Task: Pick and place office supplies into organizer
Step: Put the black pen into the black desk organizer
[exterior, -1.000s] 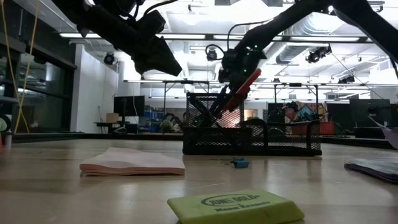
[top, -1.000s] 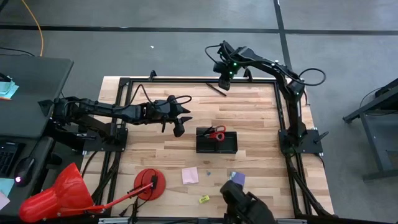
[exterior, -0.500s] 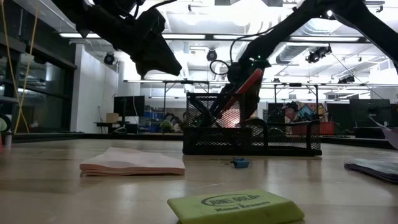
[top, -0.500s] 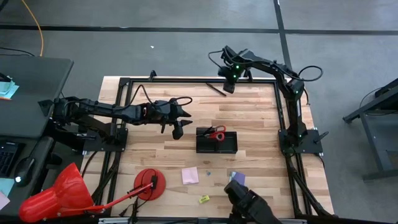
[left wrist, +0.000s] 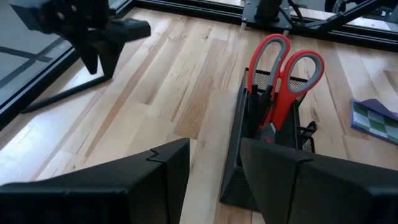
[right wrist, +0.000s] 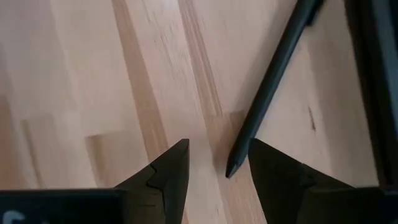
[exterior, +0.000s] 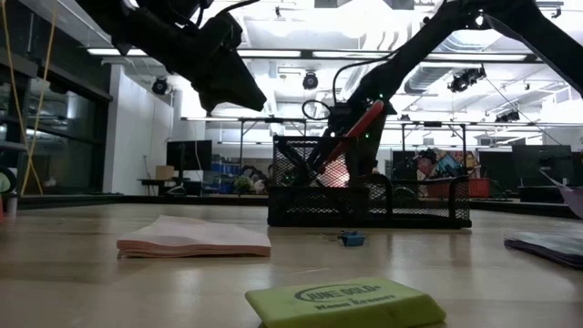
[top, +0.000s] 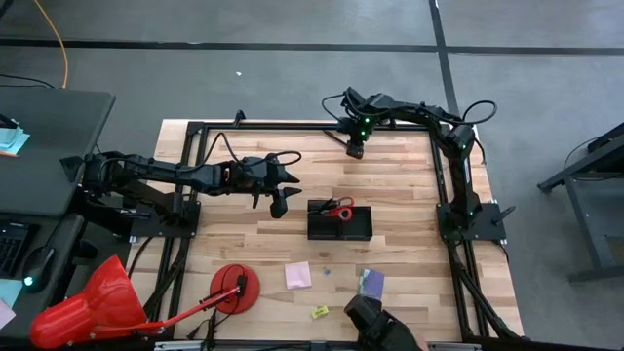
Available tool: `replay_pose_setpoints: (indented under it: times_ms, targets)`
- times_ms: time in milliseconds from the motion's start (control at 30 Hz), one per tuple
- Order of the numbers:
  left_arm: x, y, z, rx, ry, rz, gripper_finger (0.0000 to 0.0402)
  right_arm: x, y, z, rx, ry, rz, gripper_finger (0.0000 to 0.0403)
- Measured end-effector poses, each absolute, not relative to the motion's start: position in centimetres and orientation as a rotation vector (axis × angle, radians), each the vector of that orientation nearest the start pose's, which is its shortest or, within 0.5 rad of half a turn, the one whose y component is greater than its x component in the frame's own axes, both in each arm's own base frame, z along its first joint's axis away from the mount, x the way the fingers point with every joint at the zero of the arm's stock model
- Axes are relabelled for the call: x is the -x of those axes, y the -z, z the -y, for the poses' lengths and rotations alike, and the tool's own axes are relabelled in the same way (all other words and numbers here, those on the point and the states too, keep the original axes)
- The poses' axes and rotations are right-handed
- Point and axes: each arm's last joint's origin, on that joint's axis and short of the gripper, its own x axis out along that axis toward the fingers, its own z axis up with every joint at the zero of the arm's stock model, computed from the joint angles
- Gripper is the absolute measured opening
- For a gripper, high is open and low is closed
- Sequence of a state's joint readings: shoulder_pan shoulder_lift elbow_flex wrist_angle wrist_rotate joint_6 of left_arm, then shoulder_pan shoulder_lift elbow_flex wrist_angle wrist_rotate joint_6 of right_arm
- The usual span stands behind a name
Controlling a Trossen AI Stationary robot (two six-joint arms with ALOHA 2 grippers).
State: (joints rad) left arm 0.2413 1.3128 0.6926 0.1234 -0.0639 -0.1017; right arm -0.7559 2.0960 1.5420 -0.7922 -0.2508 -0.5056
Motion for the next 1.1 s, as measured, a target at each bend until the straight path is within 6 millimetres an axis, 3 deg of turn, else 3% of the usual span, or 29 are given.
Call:
replay_pose_setpoints:
  times_ms: [200,667,967,1100]
  targets:
    - [-26.4,-21.9,-6.7,0.142,-0.324,-0.481,0.0136,-30.7,-15.0,27.4,-0.201,0.121,-1.223,0.0152]
    - [-26.4,-21.9,-6.7,0.14,-0.323,-0.483,0.0136,-30.9,-15.1,27.7,-0.203,0.159,-1.198,0.0159]
    - [-26.3,-21.8,-6.7,0.142,-0.324,-0.497,0.0136,-31.6,-12.5,27.6,-0.197,0.184,-1.273,0.0151]
    - [-26.3,-21.8,-6.7,0.142,-0.324,-0.498,0.0136,-31.6,-12.3,27.7,-0.183,0.19,-1.284,0.0136]
